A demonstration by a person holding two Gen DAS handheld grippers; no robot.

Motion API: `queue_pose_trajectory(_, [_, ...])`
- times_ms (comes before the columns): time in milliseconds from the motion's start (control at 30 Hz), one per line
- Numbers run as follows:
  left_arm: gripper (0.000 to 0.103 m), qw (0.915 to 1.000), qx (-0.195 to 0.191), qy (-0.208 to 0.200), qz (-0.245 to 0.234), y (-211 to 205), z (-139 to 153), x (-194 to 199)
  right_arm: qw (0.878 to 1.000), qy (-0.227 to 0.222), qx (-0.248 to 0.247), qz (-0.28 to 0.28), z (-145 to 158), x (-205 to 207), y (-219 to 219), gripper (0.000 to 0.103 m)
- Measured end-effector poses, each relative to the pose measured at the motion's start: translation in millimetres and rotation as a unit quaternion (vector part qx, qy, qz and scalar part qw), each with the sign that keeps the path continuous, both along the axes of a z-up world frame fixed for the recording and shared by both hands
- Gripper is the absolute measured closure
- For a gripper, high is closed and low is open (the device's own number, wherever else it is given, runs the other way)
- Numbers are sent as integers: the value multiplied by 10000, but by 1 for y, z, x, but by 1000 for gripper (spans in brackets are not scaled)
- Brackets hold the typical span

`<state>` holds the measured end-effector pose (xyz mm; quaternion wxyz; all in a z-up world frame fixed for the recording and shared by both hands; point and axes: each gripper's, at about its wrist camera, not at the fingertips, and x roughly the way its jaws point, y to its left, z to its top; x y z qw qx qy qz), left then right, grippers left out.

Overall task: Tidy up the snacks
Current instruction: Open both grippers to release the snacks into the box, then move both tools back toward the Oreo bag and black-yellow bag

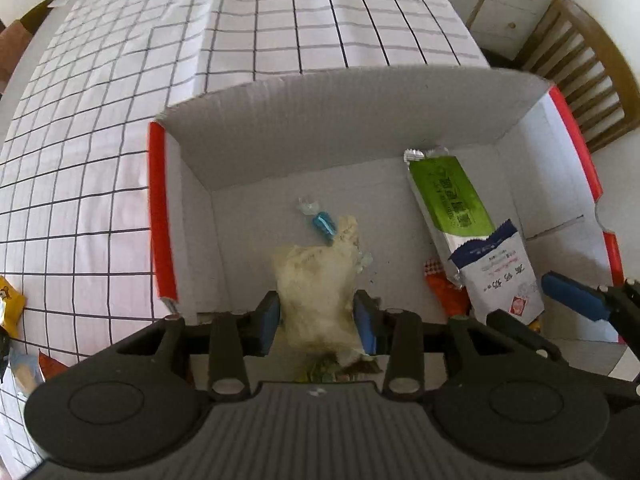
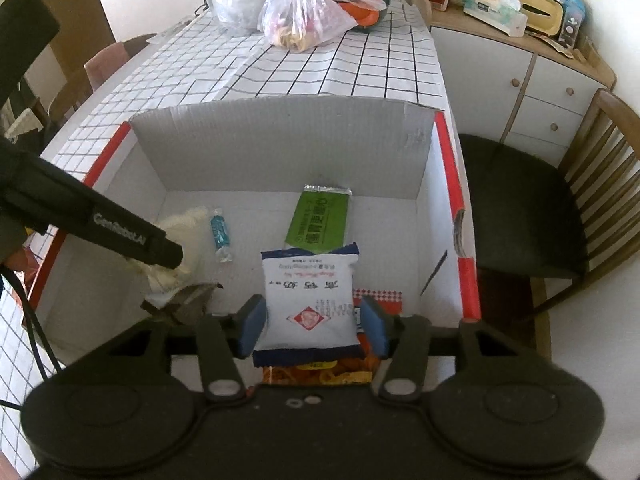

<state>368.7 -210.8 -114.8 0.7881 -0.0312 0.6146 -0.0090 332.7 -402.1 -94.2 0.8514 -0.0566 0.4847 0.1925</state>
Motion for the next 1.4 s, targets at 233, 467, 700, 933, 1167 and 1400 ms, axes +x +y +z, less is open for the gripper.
queue_pose_trajectory(233, [52,9991,-235,-340,50,12,20,-20,9993,-213,308,6,21,-12,-5,42])
queue_pose_trajectory(467, [50,9965,-389,-742,32,24,42,-45,9972,-500,560,48,47,-33,1,37])
queue_pose_trajectory(700, [45,9917,-558,-1155,-88,41,65,-75,9945,-696,777,-119,68,-54,13,22])
queue_pose_trajectory(933, [41,9839,-679,-1636,-252,72,89,-104,9910,-839,1007,-256,85,-76,32,12])
queue_pose_trajectory(1167, [36,9784,-754,-1877,-418,105,100,-132,9880,-953,1165,-351,94,-99,59,9])
queue_pose_trajectory(1400, [29,9752,-824,-2009,-425,146,96,-151,9862,-1012,1274,-313,94,-117,94,0])
